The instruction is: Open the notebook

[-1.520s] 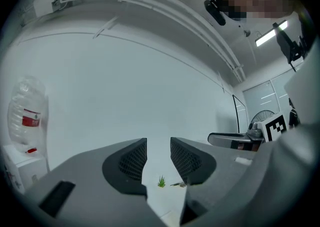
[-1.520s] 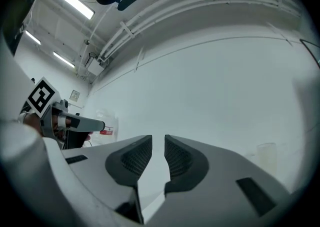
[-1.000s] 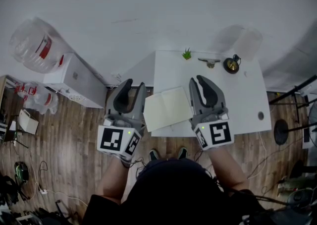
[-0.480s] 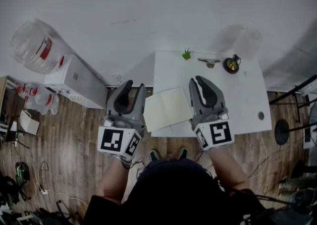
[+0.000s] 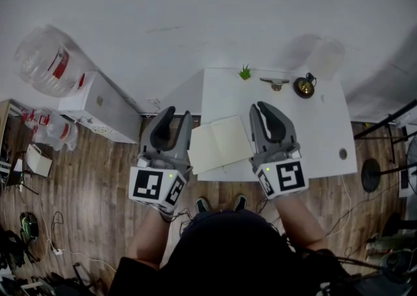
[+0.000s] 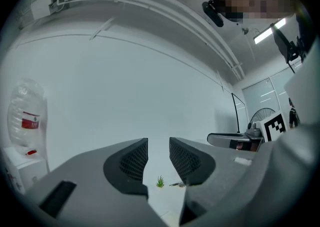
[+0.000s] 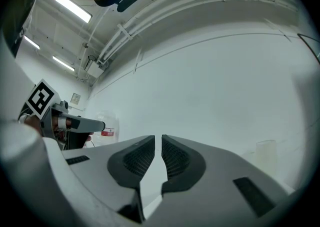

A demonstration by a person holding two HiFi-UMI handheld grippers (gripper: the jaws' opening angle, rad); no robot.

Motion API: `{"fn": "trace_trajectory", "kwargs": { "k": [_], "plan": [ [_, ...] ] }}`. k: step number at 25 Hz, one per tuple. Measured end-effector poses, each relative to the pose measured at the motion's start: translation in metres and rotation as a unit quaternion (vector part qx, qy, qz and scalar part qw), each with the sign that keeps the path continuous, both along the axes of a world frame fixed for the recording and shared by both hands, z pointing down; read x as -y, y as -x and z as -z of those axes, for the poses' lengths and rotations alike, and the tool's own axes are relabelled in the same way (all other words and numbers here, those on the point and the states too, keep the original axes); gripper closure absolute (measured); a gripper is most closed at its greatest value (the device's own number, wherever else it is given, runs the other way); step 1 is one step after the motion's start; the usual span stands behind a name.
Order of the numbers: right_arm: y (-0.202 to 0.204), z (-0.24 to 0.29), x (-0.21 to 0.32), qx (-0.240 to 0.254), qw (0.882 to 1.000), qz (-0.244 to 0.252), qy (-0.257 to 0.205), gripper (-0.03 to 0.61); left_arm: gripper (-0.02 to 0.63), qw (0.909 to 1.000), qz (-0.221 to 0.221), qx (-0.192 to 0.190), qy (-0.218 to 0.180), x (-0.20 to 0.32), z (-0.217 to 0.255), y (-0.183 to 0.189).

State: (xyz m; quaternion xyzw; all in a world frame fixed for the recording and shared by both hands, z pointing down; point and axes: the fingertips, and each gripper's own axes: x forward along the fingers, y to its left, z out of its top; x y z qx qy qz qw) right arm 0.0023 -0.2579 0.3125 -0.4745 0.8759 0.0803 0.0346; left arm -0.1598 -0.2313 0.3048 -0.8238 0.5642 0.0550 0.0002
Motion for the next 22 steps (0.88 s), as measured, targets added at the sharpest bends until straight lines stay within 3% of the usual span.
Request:
{"fn": "trace_trajectory", "kwargs": {
  "k": [22],
  "plan": [
    [-0.040, -0.013, 0.009, 0.008, 1.000, 0.011, 0.015, 0.543, 0.485, 0.9997, 0.022, -0.002, 0.014, 0.003, -0.014, -0.032]
  ]
}}
